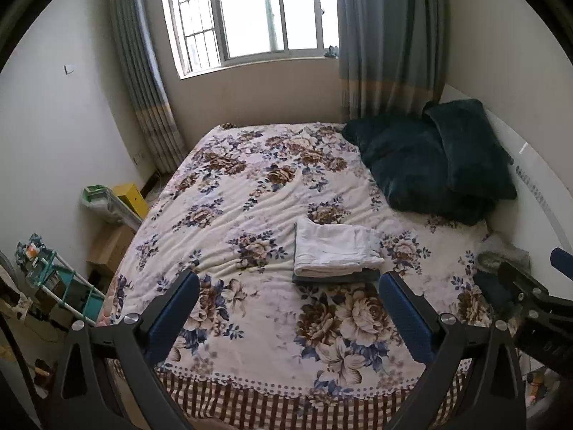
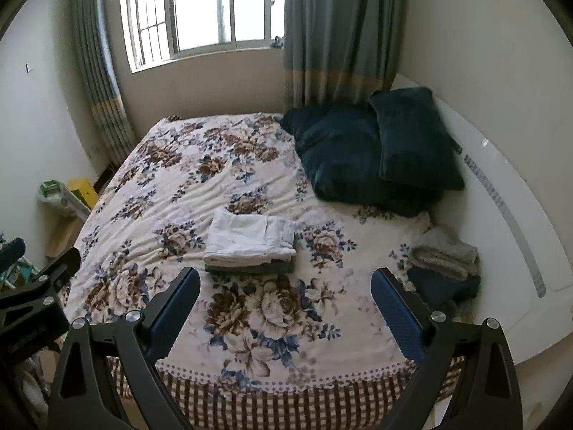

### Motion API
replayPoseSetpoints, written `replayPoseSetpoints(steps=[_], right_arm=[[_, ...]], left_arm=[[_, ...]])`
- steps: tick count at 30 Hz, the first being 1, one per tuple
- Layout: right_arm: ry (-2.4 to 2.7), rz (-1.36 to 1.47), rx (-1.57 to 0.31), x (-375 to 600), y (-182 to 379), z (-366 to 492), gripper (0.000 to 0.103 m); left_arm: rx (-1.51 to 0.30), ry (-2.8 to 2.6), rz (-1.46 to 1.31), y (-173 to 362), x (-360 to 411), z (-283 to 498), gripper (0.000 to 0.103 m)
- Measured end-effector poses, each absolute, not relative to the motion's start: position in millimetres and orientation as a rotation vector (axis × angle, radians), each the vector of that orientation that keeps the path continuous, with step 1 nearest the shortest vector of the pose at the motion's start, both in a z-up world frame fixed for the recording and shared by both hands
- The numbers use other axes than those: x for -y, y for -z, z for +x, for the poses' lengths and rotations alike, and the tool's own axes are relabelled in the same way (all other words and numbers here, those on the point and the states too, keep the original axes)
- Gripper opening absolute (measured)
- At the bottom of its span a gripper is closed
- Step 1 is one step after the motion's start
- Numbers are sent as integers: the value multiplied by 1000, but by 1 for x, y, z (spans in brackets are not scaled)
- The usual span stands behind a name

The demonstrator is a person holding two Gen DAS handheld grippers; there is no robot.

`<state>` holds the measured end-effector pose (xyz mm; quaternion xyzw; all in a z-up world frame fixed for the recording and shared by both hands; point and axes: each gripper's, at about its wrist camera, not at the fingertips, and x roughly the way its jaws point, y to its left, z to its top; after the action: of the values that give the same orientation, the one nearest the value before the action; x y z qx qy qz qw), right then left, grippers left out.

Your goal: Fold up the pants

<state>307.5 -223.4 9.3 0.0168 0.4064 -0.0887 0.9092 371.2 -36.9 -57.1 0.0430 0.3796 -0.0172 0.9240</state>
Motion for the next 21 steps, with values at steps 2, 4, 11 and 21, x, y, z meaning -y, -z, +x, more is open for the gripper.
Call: replayPoseSetpoints(steps=[2,4,11,21], right_arm=[[185,32,-856,226,-2,317,98],[195,21,-866,228,4,324,98],[202,27,-901,237,22,342,98],[189,56,-931,245,39,348,98]], left_arm=[[-790,38,91,61,42,377,103],[-803,32,90,64,45,383,103],[-846,24,77,74,53,399,103],[-867,14,72,82,56,403,103]])
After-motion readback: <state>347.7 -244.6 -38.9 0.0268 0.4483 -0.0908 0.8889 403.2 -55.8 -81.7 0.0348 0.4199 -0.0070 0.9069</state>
